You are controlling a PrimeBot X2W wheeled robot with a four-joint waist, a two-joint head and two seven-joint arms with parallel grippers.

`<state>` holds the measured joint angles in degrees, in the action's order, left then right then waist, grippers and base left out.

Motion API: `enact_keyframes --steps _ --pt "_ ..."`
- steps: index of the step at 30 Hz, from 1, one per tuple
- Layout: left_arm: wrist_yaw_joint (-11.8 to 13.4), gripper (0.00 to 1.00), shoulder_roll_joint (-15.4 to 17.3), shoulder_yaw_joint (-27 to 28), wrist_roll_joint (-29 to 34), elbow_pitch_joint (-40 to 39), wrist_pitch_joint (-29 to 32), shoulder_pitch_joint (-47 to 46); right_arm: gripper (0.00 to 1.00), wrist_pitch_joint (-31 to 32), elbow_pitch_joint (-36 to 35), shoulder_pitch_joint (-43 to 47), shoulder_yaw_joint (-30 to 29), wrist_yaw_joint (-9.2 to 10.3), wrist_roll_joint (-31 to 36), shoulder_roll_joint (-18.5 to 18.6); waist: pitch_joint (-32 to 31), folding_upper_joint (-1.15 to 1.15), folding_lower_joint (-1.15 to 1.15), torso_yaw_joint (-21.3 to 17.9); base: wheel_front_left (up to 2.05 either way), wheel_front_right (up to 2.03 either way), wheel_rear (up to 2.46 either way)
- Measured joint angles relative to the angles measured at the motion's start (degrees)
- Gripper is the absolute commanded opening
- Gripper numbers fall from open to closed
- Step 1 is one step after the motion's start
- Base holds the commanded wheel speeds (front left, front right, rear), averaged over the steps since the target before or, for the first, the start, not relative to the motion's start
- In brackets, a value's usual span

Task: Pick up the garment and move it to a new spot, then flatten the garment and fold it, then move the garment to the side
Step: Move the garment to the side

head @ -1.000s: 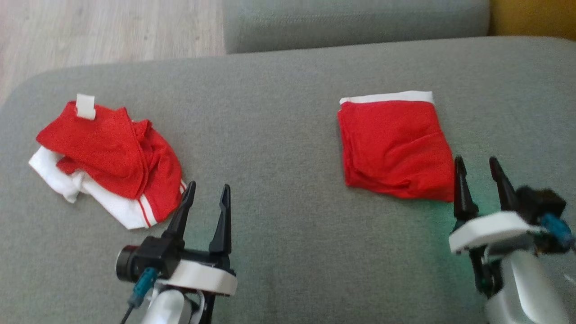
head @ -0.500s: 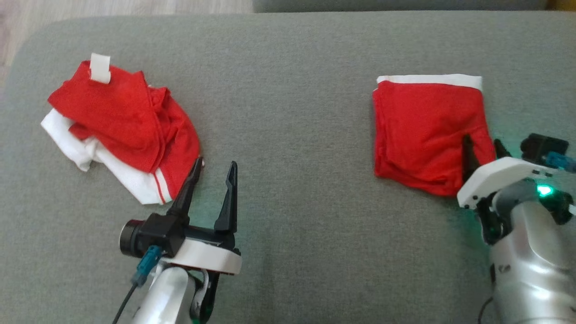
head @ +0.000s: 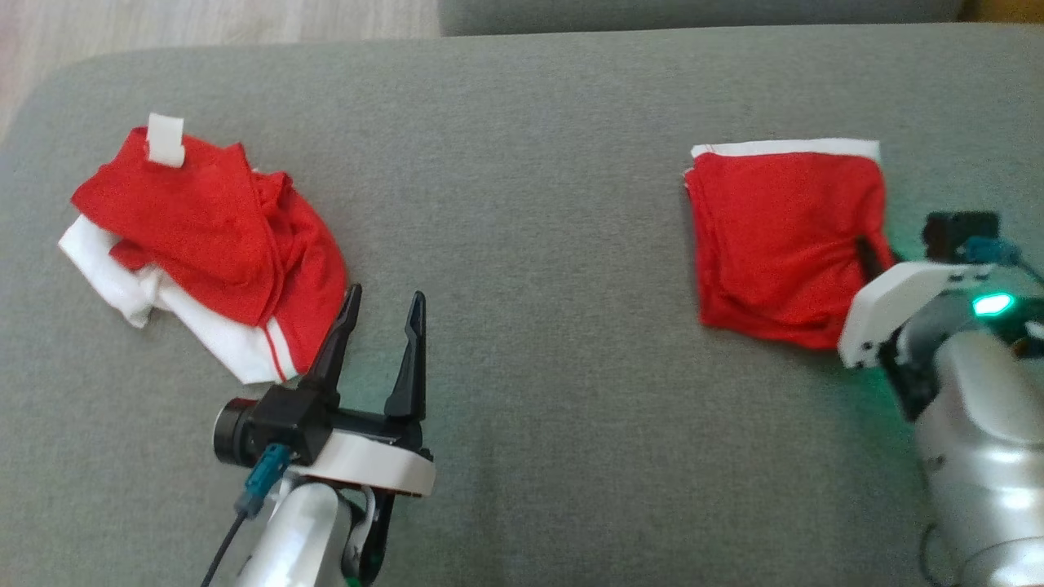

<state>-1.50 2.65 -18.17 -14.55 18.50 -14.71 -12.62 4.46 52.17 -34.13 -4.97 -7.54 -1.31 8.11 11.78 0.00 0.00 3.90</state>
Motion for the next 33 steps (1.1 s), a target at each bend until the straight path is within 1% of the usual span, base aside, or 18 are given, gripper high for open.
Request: enact_keyframes --steps 4,10,11,14,17,20,24,33 --pt "0.1 1.0 0.0 0.1 0.0 -0.3 0.0 0.0 0.0 0.1 -1.7 -1.2 4.0 0.0 0.9 4.7 -0.6 0.0 0.0 -1.3 0.0 0.0 0.0" --pt "0.3 1.0 0.0 0.0 0.0 -1.0 0.0 0.0 0.0 2.6 -4.8 -1.7 11.4 0.0 1.4 13.8 0.3 0.0 0.0 -1.6 0.0 0.0 0.0" --pt "0.3 1.0 0.0 0.1 0.0 -1.2 0.0 0.0 0.0 2.9 -5.2 -1.6 13.3 0.0 1.4 17.1 1.0 0.0 0.0 -1.4 0.0 0.0 0.0" --pt "0.0 1.0 0.0 0.1 0.0 -1.2 0.0 -0.1 0.0 3.6 -5.0 -1.6 14.1 0.0 1.4 21.6 2.1 0.0 0.0 -0.9 0.0 0.0 0.0" --pt "-0.1 1.0 0.0 0.6 0.0 -1.2 0.0 -0.5 0.0 3.7 -4.2 -1.6 13.4 0.0 2.0 24.9 3.4 0.0 0.0 -0.3 0.0 0.0 0.0" --pt "-0.1 1.0 0.0 1.1 0.4 -1.3 0.0 -1.5 0.0 4.4 -3.2 -1.7 11.7 0.0 3.4 26.8 4.7 0.0 0.0 0.3 0.0 0.0 0.0" --pt "-0.6 1.0 0.0 1.5 0.5 -1.6 0.0 -2.6 0.0 4.4 -1.8 -1.8 9.3 0.0 4.5 28.2 6.2 0.0 0.0 1.0 0.0 0.0 0.0" --pt "-1.0 1.0 0.0 1.7 1.0 -1.6 0.0 -3.0 0.0 4.1 0.5 -4.1 5.0 0.0 7.8 28.7 7.9 0.0 0.0 1.4 0.0 0.0 0.0"
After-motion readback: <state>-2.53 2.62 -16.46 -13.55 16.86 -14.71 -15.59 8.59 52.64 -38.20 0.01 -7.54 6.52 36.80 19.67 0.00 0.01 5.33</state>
